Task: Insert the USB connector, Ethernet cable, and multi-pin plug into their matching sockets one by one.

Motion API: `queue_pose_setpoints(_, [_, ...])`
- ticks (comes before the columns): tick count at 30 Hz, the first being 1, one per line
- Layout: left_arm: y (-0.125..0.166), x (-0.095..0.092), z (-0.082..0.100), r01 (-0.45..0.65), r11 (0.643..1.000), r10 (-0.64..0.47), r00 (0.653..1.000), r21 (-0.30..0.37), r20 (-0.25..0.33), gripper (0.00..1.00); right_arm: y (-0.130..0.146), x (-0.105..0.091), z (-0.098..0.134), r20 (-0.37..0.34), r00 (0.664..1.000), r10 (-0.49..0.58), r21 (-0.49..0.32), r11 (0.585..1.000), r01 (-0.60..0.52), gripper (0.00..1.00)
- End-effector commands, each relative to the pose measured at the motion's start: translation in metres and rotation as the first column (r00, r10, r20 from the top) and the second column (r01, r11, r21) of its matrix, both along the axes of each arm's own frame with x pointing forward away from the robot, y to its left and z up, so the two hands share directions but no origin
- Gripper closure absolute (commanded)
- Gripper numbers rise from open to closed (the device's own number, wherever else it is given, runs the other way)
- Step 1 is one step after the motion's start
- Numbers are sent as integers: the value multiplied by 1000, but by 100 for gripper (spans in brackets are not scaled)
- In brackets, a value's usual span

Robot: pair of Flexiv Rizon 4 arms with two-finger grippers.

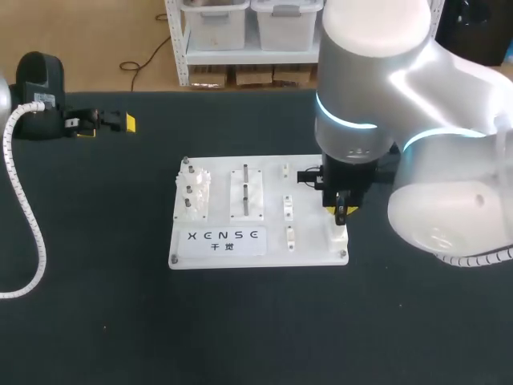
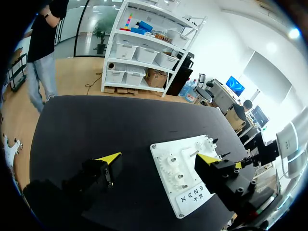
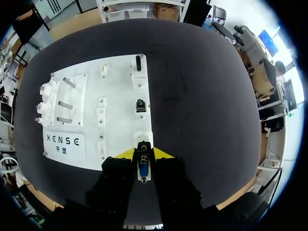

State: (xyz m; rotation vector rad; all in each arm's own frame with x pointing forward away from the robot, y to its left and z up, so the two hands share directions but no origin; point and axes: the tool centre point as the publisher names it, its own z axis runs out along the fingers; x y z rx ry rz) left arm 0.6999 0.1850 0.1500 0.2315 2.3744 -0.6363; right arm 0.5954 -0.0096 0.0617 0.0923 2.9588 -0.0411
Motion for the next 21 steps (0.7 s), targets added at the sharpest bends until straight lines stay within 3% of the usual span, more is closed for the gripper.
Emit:
queue_pose_setpoints(1, [0, 0, 0, 0, 1000, 0, 1000, 0, 0, 0, -3, -6, -4, 19, 1000, -4, 7, 1000, 4, 100])
queue_pose_setpoints(21, [0, 0, 0, 0, 1000, 0, 1000, 0, 0, 0, -3, -9, -17, 32, 999, -24, 14, 1000, 24, 100])
